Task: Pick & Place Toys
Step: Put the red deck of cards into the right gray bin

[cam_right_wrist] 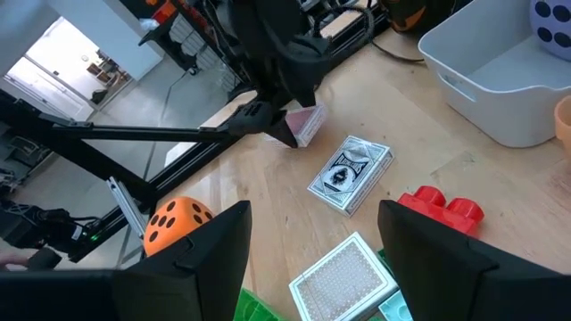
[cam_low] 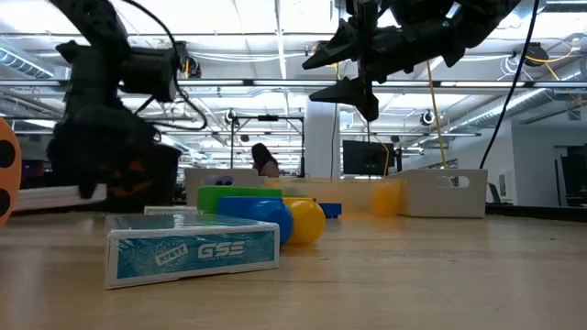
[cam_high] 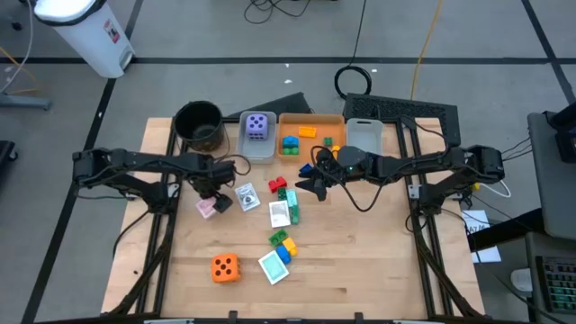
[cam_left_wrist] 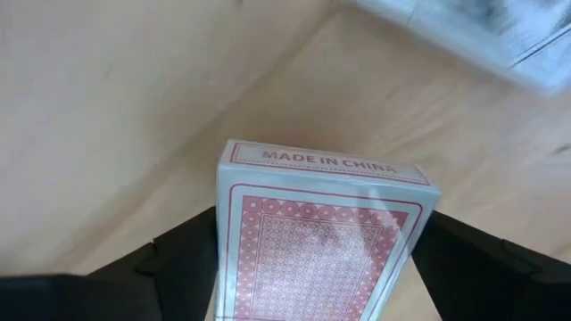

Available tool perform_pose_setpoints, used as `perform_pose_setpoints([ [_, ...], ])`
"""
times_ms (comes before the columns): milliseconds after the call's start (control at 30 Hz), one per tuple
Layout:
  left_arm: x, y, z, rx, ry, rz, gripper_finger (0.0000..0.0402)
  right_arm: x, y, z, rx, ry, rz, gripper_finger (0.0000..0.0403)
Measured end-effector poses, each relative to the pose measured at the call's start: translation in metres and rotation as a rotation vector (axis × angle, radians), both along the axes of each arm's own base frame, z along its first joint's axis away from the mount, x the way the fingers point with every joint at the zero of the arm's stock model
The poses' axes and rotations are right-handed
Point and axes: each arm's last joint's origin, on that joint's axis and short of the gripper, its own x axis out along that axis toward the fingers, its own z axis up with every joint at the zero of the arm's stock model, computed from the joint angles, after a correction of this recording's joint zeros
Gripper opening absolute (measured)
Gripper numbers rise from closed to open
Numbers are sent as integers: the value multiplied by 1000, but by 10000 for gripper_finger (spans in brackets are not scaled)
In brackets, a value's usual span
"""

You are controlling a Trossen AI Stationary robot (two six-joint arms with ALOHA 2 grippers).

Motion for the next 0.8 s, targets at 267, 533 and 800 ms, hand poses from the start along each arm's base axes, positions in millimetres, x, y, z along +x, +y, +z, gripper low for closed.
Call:
perform_pose_setpoints([
  [267,23,7,41,99,-178,-16,314,2,0,9,-12,-97,2,235],
  [533,46,19,104,230,-545,57,314,4,-1,20,-64,-210,9,235],
  [800,63,40,168,319,-1007,180,328,3,2,28,-213,-261,-32,235],
])
